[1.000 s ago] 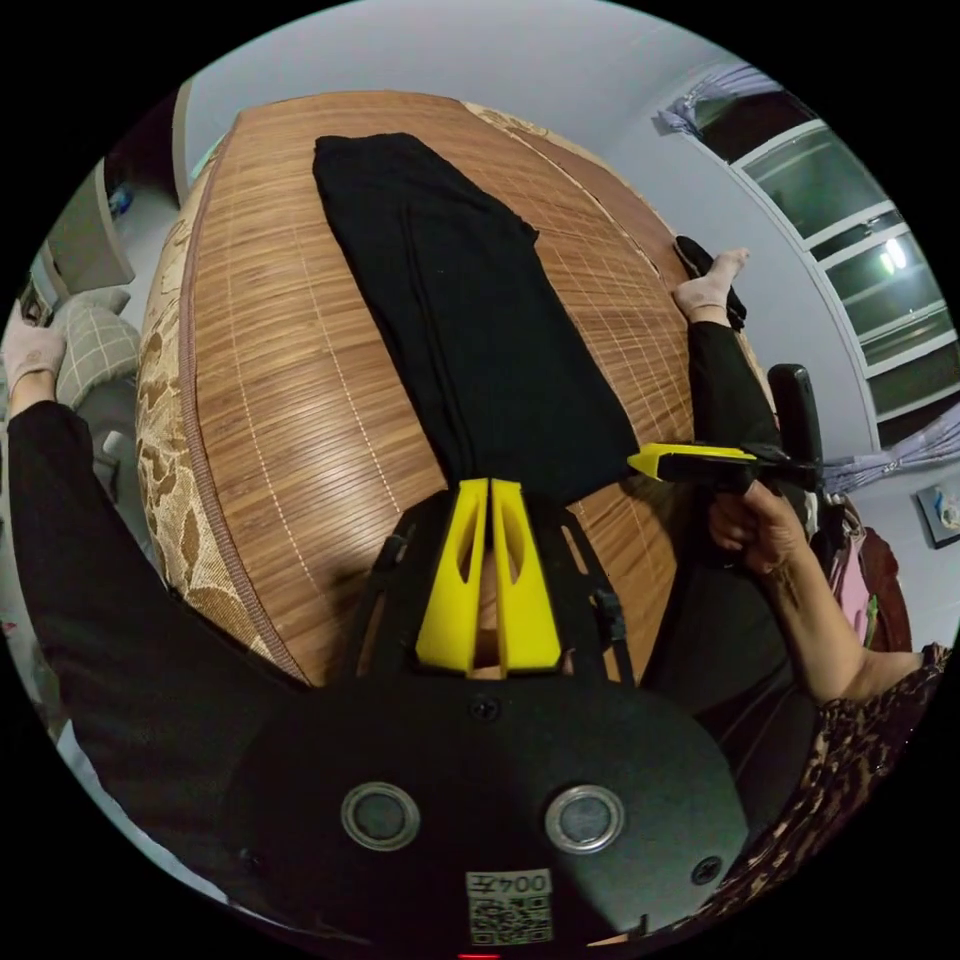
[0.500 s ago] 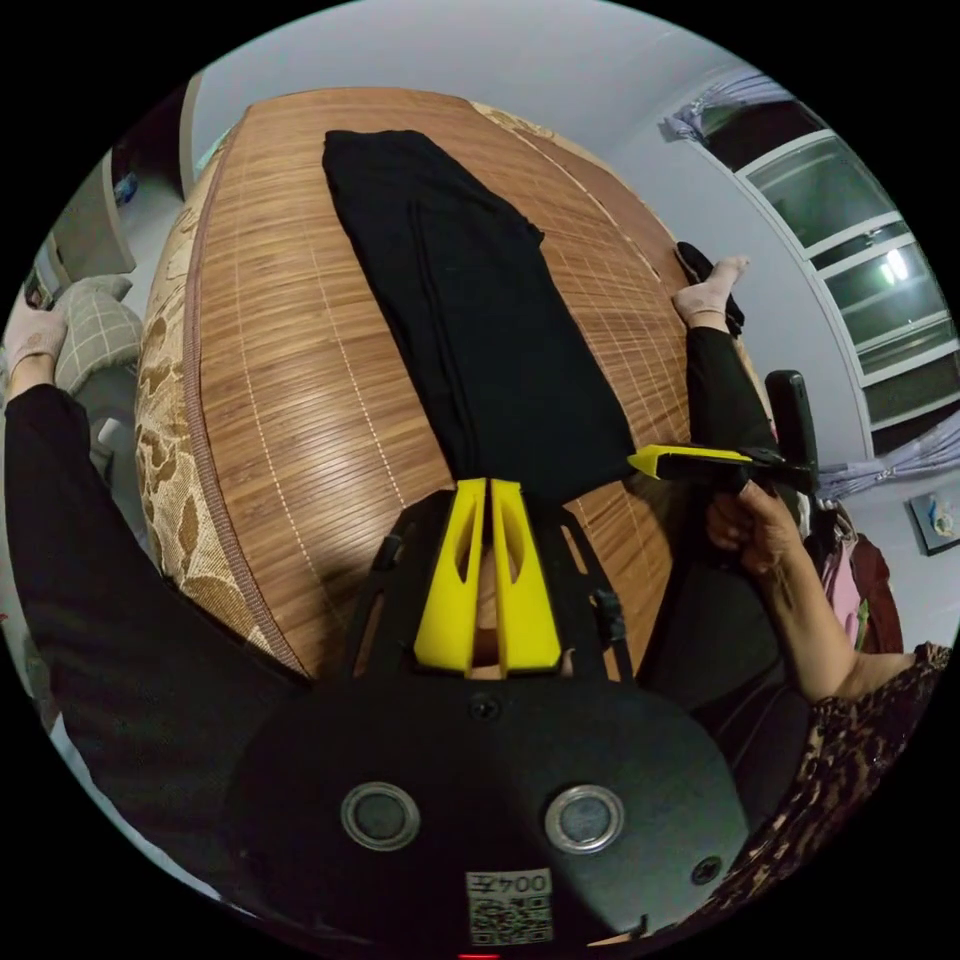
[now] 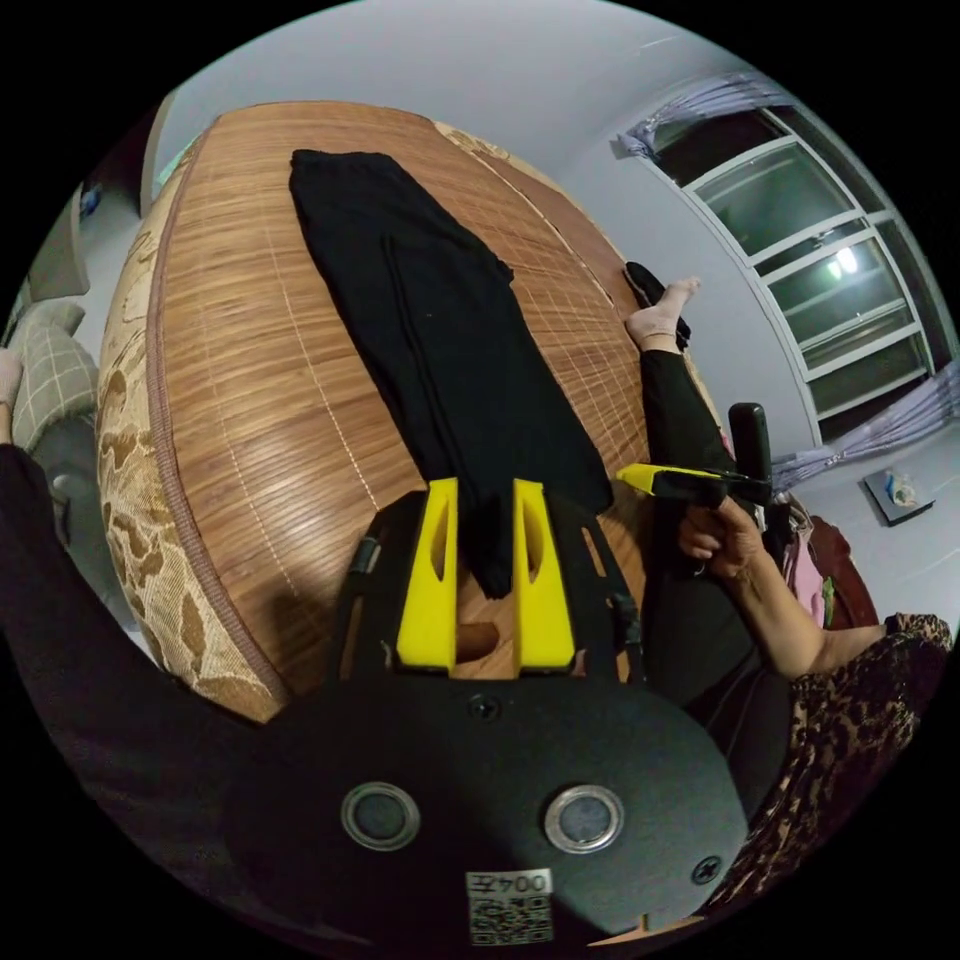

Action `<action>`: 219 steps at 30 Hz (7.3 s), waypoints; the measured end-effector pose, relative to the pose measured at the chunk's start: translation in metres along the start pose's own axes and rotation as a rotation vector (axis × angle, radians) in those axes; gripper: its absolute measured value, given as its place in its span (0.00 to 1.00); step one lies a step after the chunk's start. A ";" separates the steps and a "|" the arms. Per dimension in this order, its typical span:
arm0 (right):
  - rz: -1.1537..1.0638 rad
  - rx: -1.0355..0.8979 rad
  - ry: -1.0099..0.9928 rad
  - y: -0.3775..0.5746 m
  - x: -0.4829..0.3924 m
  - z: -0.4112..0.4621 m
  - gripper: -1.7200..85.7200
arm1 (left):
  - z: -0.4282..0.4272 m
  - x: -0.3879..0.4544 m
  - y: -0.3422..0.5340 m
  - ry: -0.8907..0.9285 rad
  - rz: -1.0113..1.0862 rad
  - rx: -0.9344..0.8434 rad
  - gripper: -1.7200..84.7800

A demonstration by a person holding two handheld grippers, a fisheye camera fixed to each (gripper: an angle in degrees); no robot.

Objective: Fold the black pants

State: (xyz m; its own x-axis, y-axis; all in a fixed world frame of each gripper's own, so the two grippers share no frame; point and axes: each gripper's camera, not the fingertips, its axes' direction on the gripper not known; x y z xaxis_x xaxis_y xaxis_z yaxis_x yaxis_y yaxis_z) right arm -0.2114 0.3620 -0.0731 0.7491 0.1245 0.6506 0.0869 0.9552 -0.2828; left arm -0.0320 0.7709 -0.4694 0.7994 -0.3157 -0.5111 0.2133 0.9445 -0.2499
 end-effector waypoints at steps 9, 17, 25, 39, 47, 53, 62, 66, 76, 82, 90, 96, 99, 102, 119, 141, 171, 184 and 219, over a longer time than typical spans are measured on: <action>0.007 0.011 -0.016 0.000 0.005 -0.009 0.08 | 0.018 -0.041 -0.002 0.165 -0.062 -0.041 0.11; 0.038 0.024 -0.050 0.001 0.013 -0.015 0.08 | 0.033 -0.060 0.010 0.319 -0.095 -0.144 0.10; 0.154 0.045 -0.200 0.002 0.036 -0.018 0.09 | 0.052 -0.062 0.011 0.285 -0.060 -0.187 0.09; -0.164 0.086 0.089 -0.022 -0.024 0.000 0.12 | 0.082 -0.079 0.012 0.223 -0.110 -0.196 0.04; -0.112 0.066 0.002 -0.033 -0.017 0.015 0.13 | 0.092 -0.084 0.013 0.232 -0.113 -0.194 0.03; -0.112 0.008 0.020 -0.036 -0.025 0.029 0.14 | 0.098 -0.085 0.015 0.231 -0.111 -0.192 0.03; -0.123 -0.065 0.009 -0.034 -0.040 0.042 0.13 | 0.105 -0.086 0.016 0.237 -0.115 -0.192 0.03; -0.132 -0.073 -0.003 -0.035 -0.048 0.046 0.13 | 0.108 -0.086 0.017 0.239 -0.117 -0.191 0.03; -0.413 -0.060 0.329 -0.035 -0.113 0.067 0.14 | 0.114 -0.084 0.015 0.246 -0.116 -0.189 0.03; -0.429 -0.035 0.267 -0.052 -0.118 0.070 0.15 | 0.116 -0.083 0.013 0.251 -0.119 -0.188 0.03; -0.161 -0.160 0.082 -0.078 -0.073 0.075 0.13 | 0.118 -0.081 0.009 0.261 -0.123 -0.188 0.03; -0.020 -0.191 -0.098 -0.097 -0.045 0.077 0.12 | 0.119 -0.080 0.005 0.268 -0.126 -0.187 0.03; -0.032 -0.196 -0.098 -0.109 -0.047 0.082 0.11 | 0.119 -0.080 0.002 0.281 -0.131 -0.184 0.03; -0.035 -0.186 -0.086 -0.118 -0.048 0.083 0.09 | 0.118 -0.079 -0.001 0.290 -0.141 -0.181 0.03; -0.098 -0.514 0.266 -0.139 -0.106 0.116 0.06 | 0.126 -0.014 0.002 0.084 -0.094 -0.496 0.05; -0.418 0.092 0.280 -0.298 -0.137 0.001 0.12 | 0.013 -0.081 -0.088 0.093 0.020 0.097 0.05; -0.234 -0.011 0.197 -0.448 -0.001 0.045 0.12 | 0.034 -0.141 -0.203 0.129 -0.028 0.099 0.11; -0.226 -0.076 0.134 -0.481 0.018 0.066 0.13 | 0.033 -0.137 -0.230 0.143 -0.012 0.099 0.09; -0.278 -0.030 0.222 -0.533 0.016 0.080 0.11 | 0.007 -0.095 -0.258 0.068 -0.058 0.197 0.09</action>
State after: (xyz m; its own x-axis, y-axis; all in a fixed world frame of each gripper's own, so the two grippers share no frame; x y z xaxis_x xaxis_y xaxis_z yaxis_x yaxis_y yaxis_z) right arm -0.2981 -0.1237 0.1445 0.8184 -0.2032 0.5376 0.3237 0.9359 -0.1391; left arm -0.1588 0.5581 -0.3511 0.7443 -0.3690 -0.5567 0.3689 0.9220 -0.1179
